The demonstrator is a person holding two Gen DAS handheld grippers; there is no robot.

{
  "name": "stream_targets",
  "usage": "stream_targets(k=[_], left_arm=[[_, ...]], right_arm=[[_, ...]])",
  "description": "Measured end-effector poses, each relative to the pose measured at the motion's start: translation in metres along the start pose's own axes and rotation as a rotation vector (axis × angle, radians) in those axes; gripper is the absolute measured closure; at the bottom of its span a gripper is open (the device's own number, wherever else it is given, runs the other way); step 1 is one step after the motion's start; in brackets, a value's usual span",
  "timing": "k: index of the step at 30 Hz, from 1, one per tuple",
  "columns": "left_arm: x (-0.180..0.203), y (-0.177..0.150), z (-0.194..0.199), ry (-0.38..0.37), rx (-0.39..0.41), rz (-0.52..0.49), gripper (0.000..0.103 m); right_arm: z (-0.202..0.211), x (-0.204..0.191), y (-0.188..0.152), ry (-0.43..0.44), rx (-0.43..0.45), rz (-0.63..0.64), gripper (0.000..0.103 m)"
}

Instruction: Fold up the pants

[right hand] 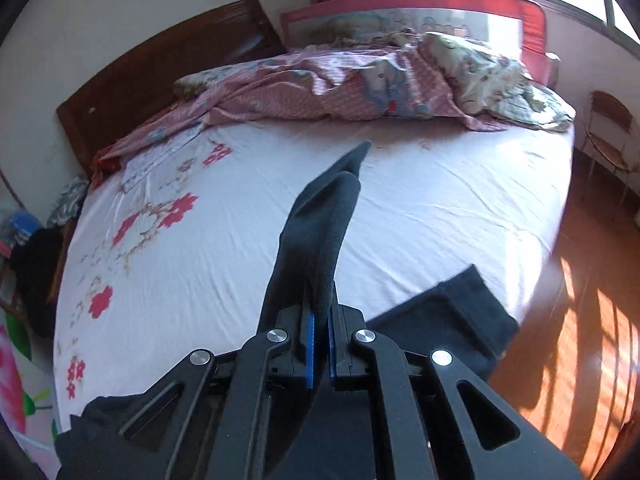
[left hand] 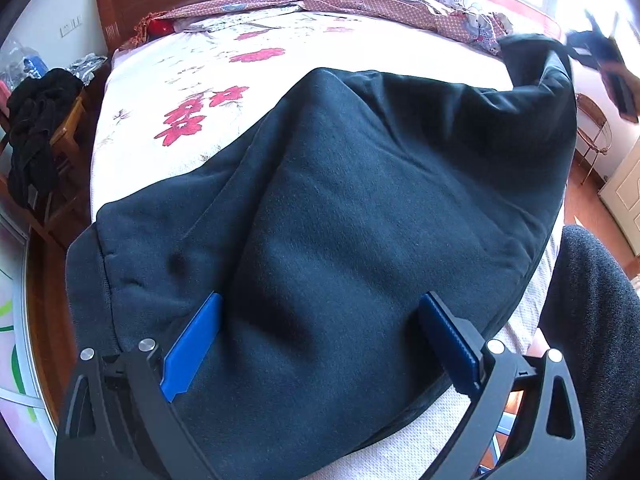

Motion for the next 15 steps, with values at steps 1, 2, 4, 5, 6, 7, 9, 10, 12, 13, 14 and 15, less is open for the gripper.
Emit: stream_targets(k=[1, 2, 4, 5, 6, 7, 9, 10, 12, 13, 14, 15], left_arm=[[0.001, 0.0, 0.0, -0.001, -0.001, -0.002, 0.004], [0.001, 0.0, 0.0, -0.004, -0.001, -0.005, 0.004], [0.002, 0.0, -0.001, -0.011, -0.008, -0.012, 0.003], [0.003, 0.0, -0.002, -0.005, -0.015, -0.018, 0.002], [0.005, 0.0, -0.003, 0.006, -0.022, -0.027, 0.002], [0.006, -0.001, -0.003, 0.018, -0.026, -0.034, 0.002], [0.006, -0.001, -0.003, 0.019, -0.03, -0.035, 0.002], [0.005, -0.001, -0.003, 0.018, -0.031, -0.034, 0.002], [0.006, -0.001, -0.003, 0.023, -0.035, -0.035, 0.002], [0.006, -0.001, -0.003, 0.028, -0.037, -0.037, 0.002], [0.006, 0.0, -0.004, 0.031, -0.039, -0.038, 0.002], [0.005, 0.0, -0.004, 0.032, -0.041, -0.038, 0.002]], right_arm=[[-0.009, 0.026, -0.012, -0.005, -0.021, -0.055, 0.1], [-0.024, 0.049, -0.027, -0.025, -0.054, -0.101, 0.1], [-0.059, 0.083, -0.062, -0.06, -0.134, -0.178, 0.1], [-0.075, 0.096, -0.08, -0.041, -0.165, -0.237, 0.1], [-0.086, 0.106, -0.095, 0.016, -0.172, -0.307, 0.1], [-0.093, 0.112, -0.103, 0.076, -0.155, -0.364, 0.1], [-0.096, 0.116, -0.108, 0.127, -0.146, -0.437, 0.1], [-0.094, 0.113, -0.103, 0.147, -0.145, -0.454, 0.1], [-0.083, 0.095, -0.08, 0.258, -0.116, -0.478, 0.1], [-0.073, 0.083, -0.063, 0.307, -0.094, -0.473, 0.1], [-0.058, 0.068, -0.044, 0.378, -0.06, -0.457, 0.1], [-0.042, 0.052, -0.025, 0.451, -0.031, -0.44, 0.1]])
Point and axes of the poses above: each gripper's, at about its wrist camera, not at the fingertips, and z roughly against the way its jaws point, x to its right, y to its top, the point moved 7 cm from there along -z, roughly the way its jaws point, and after that the axes turned 10 degrees about -x, right-handed, at the moved point
